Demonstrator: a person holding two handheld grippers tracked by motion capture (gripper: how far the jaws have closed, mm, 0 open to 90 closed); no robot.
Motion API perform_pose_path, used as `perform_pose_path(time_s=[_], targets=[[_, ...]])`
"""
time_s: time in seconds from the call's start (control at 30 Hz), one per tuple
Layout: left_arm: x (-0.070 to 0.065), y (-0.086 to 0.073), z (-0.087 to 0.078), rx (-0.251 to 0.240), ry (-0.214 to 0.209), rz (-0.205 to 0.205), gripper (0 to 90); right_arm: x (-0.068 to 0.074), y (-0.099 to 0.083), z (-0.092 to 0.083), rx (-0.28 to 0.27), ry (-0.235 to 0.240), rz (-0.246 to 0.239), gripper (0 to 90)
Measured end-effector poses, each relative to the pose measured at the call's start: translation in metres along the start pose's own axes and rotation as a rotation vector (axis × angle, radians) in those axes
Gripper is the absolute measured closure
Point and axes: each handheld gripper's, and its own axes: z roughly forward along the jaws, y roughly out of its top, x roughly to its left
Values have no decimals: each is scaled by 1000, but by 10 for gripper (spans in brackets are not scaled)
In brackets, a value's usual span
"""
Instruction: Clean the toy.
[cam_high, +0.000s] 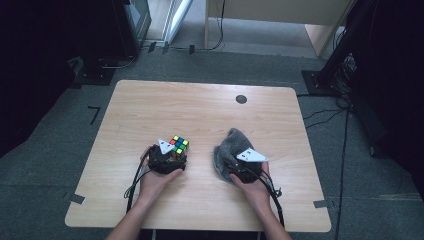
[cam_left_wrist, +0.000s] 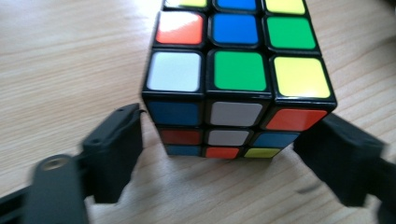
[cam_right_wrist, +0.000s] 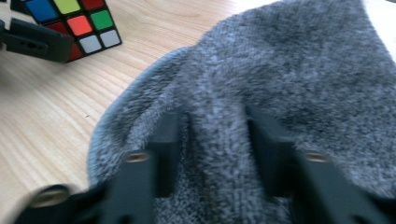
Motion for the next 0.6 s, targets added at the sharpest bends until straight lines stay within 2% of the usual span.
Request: perform_pose_path(time_s=[0.07, 0.17, 0.3, 0.37, 0.5, 0.6], targets=[[2, -1, -3, -3, -13, -10, 89, 0, 1, -5, -2, 9, 5, 396], [2, -2, -8, 6, -16, -2, 73, -2, 5, -17, -22, 18, 55, 307], [10, -6, -24, -18, -39, -10, 62, -6, 10, -39, -78, -12, 85, 274], [15, -9, -31, -34, -53, -17, 61, -8, 12, -49, -93, -11, 86, 252], [26, -16, -48, -38, -39, -18, 61, -16, 11, -69, -104, -13, 71, 193], [36, -25, -59, -36, -25, -11, 61, -25, 6, -84, -101, -40, 65, 178]])
